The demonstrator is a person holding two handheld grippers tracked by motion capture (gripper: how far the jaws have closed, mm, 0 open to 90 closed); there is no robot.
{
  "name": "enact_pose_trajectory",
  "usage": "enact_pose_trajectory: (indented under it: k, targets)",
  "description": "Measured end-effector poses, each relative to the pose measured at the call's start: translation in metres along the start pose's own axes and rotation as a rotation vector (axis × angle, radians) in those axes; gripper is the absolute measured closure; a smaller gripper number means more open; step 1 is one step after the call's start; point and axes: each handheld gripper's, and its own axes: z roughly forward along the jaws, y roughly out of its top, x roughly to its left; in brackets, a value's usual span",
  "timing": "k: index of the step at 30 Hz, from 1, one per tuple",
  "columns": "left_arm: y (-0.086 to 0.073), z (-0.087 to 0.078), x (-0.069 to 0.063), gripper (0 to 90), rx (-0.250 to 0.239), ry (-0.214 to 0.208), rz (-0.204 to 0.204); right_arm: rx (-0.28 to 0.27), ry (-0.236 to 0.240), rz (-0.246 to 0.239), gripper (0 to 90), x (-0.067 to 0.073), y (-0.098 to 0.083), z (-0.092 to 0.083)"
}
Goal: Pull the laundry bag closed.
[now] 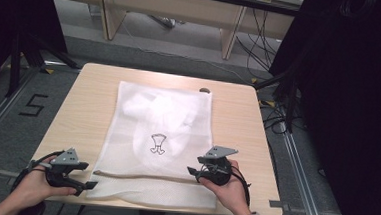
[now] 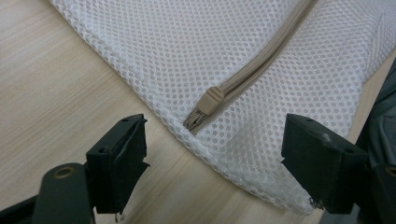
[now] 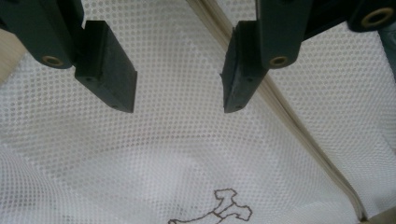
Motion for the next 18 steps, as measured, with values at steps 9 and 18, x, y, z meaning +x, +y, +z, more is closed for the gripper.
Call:
enact_pose_trajectory:
  k: [9, 18]
  targets:
    - [-0.001, -0.001, -0.001, 22.0, 0.01, -0.019, -0.023, 0.004, 0.034, -0.07, 58.6, 0.018, 0.011, 0.008]
    - [-0.001, -0.001, 0.0, 22.1, 0.025, -0.013, -0.029, 0.01, 0.113, -0.142, 60.0, 0.048, 0.039, 0.033]
